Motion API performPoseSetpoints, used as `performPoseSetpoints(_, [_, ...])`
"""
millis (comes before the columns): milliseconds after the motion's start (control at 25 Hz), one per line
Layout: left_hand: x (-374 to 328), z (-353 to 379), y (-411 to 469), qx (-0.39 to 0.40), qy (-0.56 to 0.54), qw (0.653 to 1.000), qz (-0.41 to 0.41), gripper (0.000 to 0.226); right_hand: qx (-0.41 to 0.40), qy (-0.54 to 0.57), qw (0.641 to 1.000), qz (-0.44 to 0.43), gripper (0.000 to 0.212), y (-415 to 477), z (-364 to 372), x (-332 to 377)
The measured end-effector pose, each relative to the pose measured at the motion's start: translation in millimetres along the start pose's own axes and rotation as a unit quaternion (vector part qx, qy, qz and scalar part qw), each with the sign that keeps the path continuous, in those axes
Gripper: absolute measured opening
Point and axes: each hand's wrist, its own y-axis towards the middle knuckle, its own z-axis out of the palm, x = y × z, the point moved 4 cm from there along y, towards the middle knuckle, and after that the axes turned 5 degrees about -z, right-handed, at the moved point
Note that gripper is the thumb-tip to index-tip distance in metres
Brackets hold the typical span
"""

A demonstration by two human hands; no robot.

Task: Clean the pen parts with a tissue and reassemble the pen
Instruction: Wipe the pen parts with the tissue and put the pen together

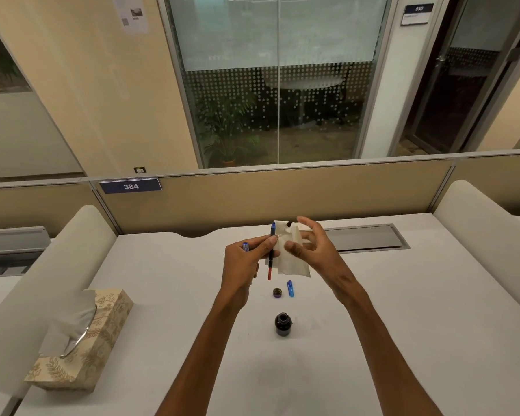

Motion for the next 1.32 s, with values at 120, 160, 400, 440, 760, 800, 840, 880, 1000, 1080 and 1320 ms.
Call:
performPoseSetpoints(120, [-1.1, 0.3, 0.6, 0.002, -0.004, 1.000, 0.005, 0.025, -0.073, 0.004, 0.997, -0.003, 0.050, 0.8, -5.1, -2.6])
performPoseSetpoints(160, [0.0, -0.7, 1.8, 0.002, -0.007, 1.000, 0.007, 0.025, -0.094, 0.042, 0.995, 0.003, 0.039, -0.2, -8.7, -5.8])
performPoseSetpoints(400, [6.4, -6.8, 8.3, 0.020, -0.011, 1.000, 0.008, 0.031, -0.023, 0.109, 0.994, -0.001, 0.024, -1.2, -15.5, -6.7])
performPoseSetpoints(440, [6.8, -7.3, 8.6, 0.021, -0.012, 1.000, 0.009, 0.031, -0.029, 0.127, 0.991, -0.003, 0.022, -0.7, -15.5, -5.2])
performPoseSetpoints(760, [-1.5, -13.7, 3.8, -0.016, -0.038, 0.999, 0.035, 0.026, -0.082, 0.106, 0.990, 0.031, 0.023, 0.1, -17.6, -9.3])
performPoseSetpoints(800, [-3.4, -12.7, 1.8, -0.016, -0.035, 0.998, 0.042, 0.024, -0.085, 0.090, 0.992, 0.032, 0.017, 0.4, -17.5, -9.5])
performPoseSetpoints(840, [-4.3, -10.8, 0.3, -0.014, -0.030, 0.998, 0.047, 0.021, -0.092, 0.058, 0.994, 0.021, 0.011, 0.9, -17.9, -9.8])
performPoseSetpoints(880, [-4.5, -8.7, -1.1, -0.010, -0.022, 0.999, 0.049, 0.018, -0.101, 0.024, 0.995, 0.008, 0.009, 1.2, -17.9, -10.0])
performPoseSetpoints(1000, [-1.7, -1.5, -2.8, 0.006, 0.005, 0.999, 0.053, 0.016, -0.126, -0.020, 0.991, -0.032, 0.031, 0.8, -16.4, -8.3])
performPoseSetpoints(1080, [0.3, 5.4, -4.2, 0.029, 0.033, 0.998, 0.053, 0.020, -0.139, -0.048, 0.988, -0.047, 0.047, -0.6, -15.6, -5.2])
performPoseSetpoints(1320, [9.5, 24.3, -4.4, 0.032, 0.071, 0.995, 0.056, 0.025, -0.122, 0.008, 0.990, -0.075, 0.019, -4.7, -13.5, 6.6])
